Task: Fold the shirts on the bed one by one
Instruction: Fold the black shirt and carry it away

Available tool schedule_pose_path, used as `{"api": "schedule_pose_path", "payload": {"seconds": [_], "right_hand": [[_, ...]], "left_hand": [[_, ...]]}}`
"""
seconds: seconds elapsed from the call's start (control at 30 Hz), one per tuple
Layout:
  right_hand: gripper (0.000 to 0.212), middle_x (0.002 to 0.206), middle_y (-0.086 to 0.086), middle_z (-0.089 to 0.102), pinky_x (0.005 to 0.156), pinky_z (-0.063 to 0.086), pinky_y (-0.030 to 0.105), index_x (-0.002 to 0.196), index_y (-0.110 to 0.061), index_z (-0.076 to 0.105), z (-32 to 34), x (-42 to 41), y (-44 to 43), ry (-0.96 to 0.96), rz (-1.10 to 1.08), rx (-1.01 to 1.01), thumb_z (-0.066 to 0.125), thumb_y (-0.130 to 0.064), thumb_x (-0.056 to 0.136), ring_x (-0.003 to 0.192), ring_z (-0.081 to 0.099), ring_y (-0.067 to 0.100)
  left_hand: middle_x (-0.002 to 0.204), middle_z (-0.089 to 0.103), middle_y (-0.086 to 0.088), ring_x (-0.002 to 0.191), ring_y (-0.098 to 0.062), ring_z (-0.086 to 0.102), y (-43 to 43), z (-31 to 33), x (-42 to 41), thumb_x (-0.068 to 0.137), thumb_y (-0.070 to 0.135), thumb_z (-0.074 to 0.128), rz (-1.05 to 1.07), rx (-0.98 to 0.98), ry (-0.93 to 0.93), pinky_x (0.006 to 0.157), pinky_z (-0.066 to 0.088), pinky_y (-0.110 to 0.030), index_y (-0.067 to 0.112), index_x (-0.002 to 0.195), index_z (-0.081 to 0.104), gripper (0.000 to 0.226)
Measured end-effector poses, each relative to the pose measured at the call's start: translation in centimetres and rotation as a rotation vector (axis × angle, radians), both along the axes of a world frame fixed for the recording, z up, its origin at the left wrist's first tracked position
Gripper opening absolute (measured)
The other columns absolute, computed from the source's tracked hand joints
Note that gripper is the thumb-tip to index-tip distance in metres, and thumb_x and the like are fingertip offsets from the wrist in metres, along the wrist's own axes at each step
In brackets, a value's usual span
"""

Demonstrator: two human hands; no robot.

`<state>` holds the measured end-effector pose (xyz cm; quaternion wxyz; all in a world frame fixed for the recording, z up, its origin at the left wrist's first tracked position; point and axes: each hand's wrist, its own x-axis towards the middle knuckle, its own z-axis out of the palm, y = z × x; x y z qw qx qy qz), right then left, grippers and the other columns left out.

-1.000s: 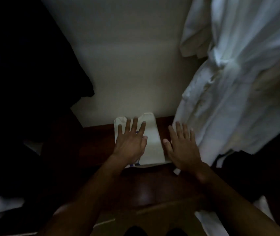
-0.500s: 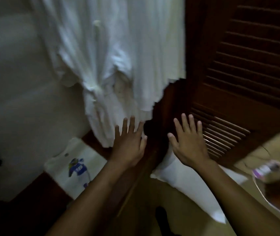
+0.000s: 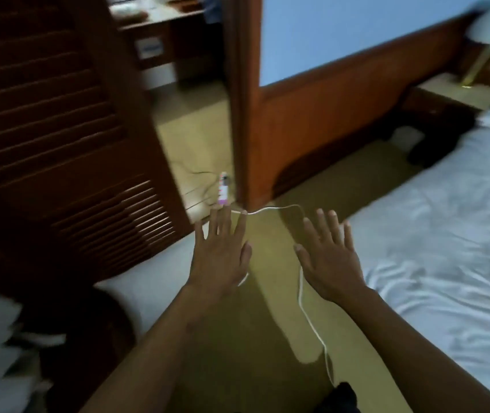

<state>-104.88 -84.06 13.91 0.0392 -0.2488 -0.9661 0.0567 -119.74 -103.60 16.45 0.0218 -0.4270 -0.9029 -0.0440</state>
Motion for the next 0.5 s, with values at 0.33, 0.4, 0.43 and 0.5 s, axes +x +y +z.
{"api": "schedule_pose_path", "payload": {"seconds": [0.33, 0.4, 0.43, 0.5], "right_hand": [[0.070, 0.168, 0.016, 0.024, 0.125, 0.011, 0.058, 0.158, -0.013, 0.041, -1.3, 24.6, 17.5, 0.082, -0.552, 0.056, 0.023, -0.055, 0.104, 0.157, 0.016, 0.037], [0.070, 0.169, 0.017, 0.023, 0.124, 0.006, 0.056, 0.158, -0.013, 0.040, -1.5, 29.5, 20.7, 0.090, -0.620, 0.078, 0.023, -0.055, 0.105, 0.157, 0.016, 0.037], [0.070, 0.169, 0.016, 0.022, 0.125, 0.005, 0.056, 0.159, -0.013, 0.039, -1.5, 32.0, 22.3, 0.096, -0.662, 0.082, 0.023, -0.055, 0.105, 0.158, 0.014, 0.037], [0.072, 0.170, 0.016, 0.018, 0.126, 0.003, 0.056, 0.160, -0.014, 0.035, -1.4, 36.8, 25.0, 0.110, -0.749, 0.076, 0.020, -0.056, 0.104, 0.159, 0.008, 0.036]], "left_hand": [[0.165, 0.032, -0.023, 0.152, -0.045, 0.031, 29.0, 0.2, 17.4, 0.106, 0.044, 0.030, -0.614, 0.102, -0.001, 0.116, 0.029, -0.070, 0.014, 0.157, 0.045, 0.061], [0.166, 0.031, -0.021, 0.153, -0.043, 0.030, 34.2, 0.0, 21.9, 0.105, 0.046, 0.031, -0.684, 0.097, -0.006, 0.117, 0.029, -0.070, 0.015, 0.158, 0.042, 0.063], [0.168, 0.029, -0.020, 0.155, -0.042, 0.027, 36.7, -0.1, 24.2, 0.104, 0.047, 0.030, -0.720, 0.090, 0.002, 0.119, 0.028, -0.069, 0.016, 0.160, 0.039, 0.064], [0.171, 0.019, -0.020, 0.158, -0.041, 0.017, 41.0, -0.3, 28.6, 0.104, 0.049, 0.022, -0.792, 0.058, -0.003, 0.121, 0.023, -0.068, 0.017, 0.163, 0.030, 0.067]]}}
